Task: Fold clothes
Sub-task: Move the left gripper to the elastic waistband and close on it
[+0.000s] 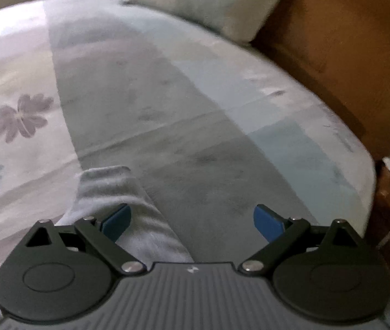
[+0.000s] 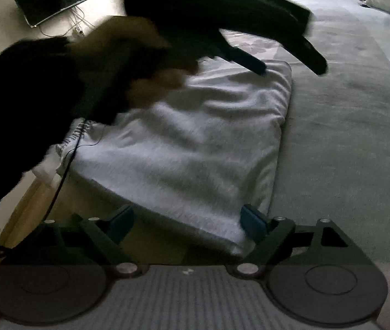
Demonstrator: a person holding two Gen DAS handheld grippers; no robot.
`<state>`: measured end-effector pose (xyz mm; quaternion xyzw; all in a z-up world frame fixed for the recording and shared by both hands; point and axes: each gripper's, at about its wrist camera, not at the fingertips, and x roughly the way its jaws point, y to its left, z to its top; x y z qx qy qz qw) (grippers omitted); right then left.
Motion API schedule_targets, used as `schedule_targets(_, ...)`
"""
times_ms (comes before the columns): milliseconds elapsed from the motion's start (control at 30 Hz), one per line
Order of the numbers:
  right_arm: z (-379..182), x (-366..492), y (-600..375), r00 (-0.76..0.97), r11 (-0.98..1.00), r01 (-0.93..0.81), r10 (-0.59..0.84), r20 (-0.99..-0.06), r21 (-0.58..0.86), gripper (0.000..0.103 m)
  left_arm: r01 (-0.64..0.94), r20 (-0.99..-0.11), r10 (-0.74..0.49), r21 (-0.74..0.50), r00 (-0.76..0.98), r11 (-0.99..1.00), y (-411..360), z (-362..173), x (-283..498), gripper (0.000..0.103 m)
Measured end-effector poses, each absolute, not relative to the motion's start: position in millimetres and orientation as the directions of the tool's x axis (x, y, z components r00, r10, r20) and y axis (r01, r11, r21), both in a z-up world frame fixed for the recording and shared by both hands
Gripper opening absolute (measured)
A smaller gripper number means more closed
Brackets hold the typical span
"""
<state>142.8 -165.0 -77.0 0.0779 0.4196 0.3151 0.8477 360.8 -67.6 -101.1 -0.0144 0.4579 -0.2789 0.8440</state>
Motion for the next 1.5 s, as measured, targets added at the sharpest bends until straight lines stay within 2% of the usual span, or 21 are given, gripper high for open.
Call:
schedule_targets(67,-77.3,142.6,-169.4,0.444,0.783,-0.470,0.609,-0.657,0.408,0.089,0.418,-0.783,-0.437,-0.251,0.442,0.873,-71.3,-114.4,373.3,0.095)
schedule_targets(167,-77.8,141.1,-175.3,0.442,0.776,-0.462,0.621,-0.647,0.430,0.089,0.387,-0.778,-0.434,-0.267,0.454,0.883,-67.9,-109.9,375.5,0.095)
schedule_targets(367,-78.7,137.0,-171.0,0.456,0.786,-0.464,0.608,-0.650,0.409,0.088,0.454,-0.769,-0.421,-0.193,0.480,0.870,-46.1,-70.1,333.2,0.095)
schedule_targets(533,-77.0,134.2,-163.2,0.476,0.809,-0.452,0.575,-0.666,0.375,0.088,0.489,-0.788,-0.368,-0.099,0.493,0.867,-6.8,-49.3,267.0,0.096)
schedule_targets(767,-58.5,127.2,-153.0,0.525,0.845,-0.432,0.519,-0.674,0.315,0.088,0.451,-0.784,-0.197,0.116,0.588,0.885,40.2,-73.6,176.5,0.096)
schedule_targets(867,-46.8,121.3,-147.8,0.546,0.847,-0.440,0.515,-0.661,0.297,0.088,0.407,-0.775,-0.222,0.049,0.592,0.912,61.1,-90.4,156.9,0.096)
schedule_targets(933,-43.9,120.9,-142.1,0.543,0.849,-0.443,0.510,-0.667,0.288,0.088,0.360,-0.782,-0.282,-0.080,0.556,0.930,79.8,-103.8,156.7,0.096)
schedule_targets(1033,-42.8,120.7,-131.0,0.534,0.854,-0.446,0.493,-0.687,0.267,0.088,0.318,-0.758,-0.323,-0.160,0.567,0.934,95.1,-94.4,156.0,0.096)
schedule_targets(1200,-31.8,116.8,-110.0,0.534,0.842,-0.490,0.496,-0.685,0.227,0.088,0.302,-0.699,-0.312,-0.143,0.644,0.943,114.9,-68.5,142.9,0.096)
schedule_targets(1333,-21.6,118.9,-84.9,0.517,0.809,-0.549,0.525,-0.676,0.208,0.088,0.225,-0.761,-0.313,-0.223,0.568,0.949,139.4,-96.0,144.4,0.095)
schedule_targets(1500,-17.0,121.0,-44.9,0.454,0.739,-0.646,0.574,-0.681,0.192,0.088,0.239,-0.697,-0.333,-0.232,0.635,0.943,152.1,-63.4,136.2,0.095)
